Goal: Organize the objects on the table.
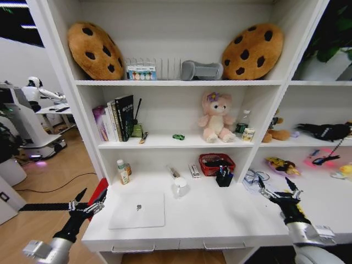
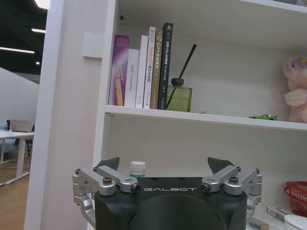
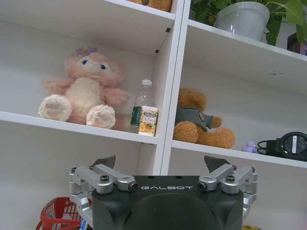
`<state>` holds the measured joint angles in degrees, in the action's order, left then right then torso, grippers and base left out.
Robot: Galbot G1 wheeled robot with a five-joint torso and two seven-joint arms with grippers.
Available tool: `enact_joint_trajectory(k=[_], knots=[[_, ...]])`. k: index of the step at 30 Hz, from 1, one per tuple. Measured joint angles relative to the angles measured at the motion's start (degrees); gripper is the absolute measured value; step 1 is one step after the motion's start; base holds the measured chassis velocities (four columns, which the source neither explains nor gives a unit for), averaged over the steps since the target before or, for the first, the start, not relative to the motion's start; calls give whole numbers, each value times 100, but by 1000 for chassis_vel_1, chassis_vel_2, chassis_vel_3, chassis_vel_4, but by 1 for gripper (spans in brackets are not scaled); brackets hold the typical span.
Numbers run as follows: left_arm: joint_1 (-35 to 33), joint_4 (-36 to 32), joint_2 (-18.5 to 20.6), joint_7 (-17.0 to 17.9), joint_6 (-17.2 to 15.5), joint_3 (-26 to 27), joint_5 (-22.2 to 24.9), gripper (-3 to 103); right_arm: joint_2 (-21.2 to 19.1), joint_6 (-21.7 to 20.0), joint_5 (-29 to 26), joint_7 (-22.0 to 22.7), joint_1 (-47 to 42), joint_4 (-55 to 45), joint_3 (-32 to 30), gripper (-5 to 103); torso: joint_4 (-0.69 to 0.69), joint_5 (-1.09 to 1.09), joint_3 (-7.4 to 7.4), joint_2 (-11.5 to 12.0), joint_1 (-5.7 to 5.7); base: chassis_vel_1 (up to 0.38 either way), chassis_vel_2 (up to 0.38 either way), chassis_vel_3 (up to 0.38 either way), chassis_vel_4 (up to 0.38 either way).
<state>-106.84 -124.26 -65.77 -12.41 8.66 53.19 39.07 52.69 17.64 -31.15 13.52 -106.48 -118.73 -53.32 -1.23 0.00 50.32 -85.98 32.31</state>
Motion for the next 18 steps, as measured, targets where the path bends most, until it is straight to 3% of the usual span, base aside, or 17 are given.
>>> enact_joint_trajectory(k=[9,18], knots=[[-1,0,0,0,0,0,0,100,0,0,0,0,0,0,0,100,2,-1,0,0,0,144,-195,-154,217],[-1,-1,0,0,-1,0,0,100,0,0,0,0,0,0,0,100,0,2,-1,-1,-1,232,-304,-213,317]])
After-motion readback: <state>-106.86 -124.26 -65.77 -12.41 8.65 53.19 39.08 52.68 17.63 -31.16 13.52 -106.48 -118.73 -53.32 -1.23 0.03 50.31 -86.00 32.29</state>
